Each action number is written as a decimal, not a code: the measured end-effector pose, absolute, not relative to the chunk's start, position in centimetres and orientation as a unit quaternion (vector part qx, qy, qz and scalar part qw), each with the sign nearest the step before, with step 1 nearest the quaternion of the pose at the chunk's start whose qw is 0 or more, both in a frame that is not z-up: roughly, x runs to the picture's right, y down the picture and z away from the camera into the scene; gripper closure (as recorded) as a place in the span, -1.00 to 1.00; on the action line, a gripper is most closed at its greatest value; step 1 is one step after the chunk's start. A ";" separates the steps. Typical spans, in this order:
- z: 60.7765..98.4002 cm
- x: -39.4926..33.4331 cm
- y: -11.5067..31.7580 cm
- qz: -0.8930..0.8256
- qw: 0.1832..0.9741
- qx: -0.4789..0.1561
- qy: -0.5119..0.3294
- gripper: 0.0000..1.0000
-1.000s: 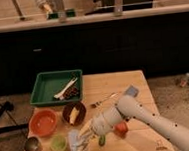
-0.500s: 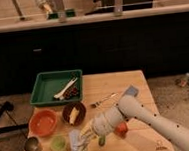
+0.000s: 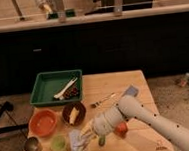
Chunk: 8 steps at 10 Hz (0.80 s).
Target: Place towel in paper cup
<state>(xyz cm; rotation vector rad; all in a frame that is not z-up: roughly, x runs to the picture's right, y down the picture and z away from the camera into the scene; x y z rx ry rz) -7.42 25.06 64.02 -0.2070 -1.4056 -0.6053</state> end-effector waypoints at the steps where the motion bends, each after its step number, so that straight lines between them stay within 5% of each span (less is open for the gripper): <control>1: 64.0 -7.4 25.1 -0.273 0.716 -0.094 -0.635 0.94; 6: 64.0 -7.4 25.1 -0.273 0.716 -0.094 -0.635 1.00; 8: 64.0 -7.4 25.1 -0.273 0.717 -0.094 -0.635 0.80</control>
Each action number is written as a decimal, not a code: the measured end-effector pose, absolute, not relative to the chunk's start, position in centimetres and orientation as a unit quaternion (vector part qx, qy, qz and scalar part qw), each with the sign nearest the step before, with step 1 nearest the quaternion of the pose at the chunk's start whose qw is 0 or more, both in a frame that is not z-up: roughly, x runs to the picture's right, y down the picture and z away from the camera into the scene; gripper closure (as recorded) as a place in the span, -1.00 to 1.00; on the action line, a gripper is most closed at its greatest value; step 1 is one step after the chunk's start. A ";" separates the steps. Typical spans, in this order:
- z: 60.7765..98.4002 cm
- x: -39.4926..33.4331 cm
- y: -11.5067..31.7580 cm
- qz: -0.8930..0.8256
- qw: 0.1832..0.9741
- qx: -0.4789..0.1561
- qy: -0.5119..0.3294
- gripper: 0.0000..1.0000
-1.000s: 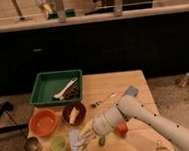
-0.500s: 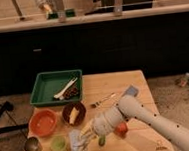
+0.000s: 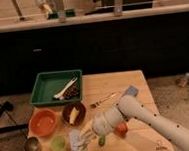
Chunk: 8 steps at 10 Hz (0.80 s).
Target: Place towel in paper cup
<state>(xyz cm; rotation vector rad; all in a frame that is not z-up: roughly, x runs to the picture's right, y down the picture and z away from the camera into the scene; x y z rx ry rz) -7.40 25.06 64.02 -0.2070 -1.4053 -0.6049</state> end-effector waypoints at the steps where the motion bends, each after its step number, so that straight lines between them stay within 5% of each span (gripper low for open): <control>1: 64.0 -7.4 25.1 -0.273 0.716 -0.094 -0.635 0.60; 5: 64.0 -7.4 25.1 -0.273 0.717 -0.094 -0.635 -0.25; 8: 64.0 -7.4 25.1 -0.273 0.717 -0.094 -0.635 -0.60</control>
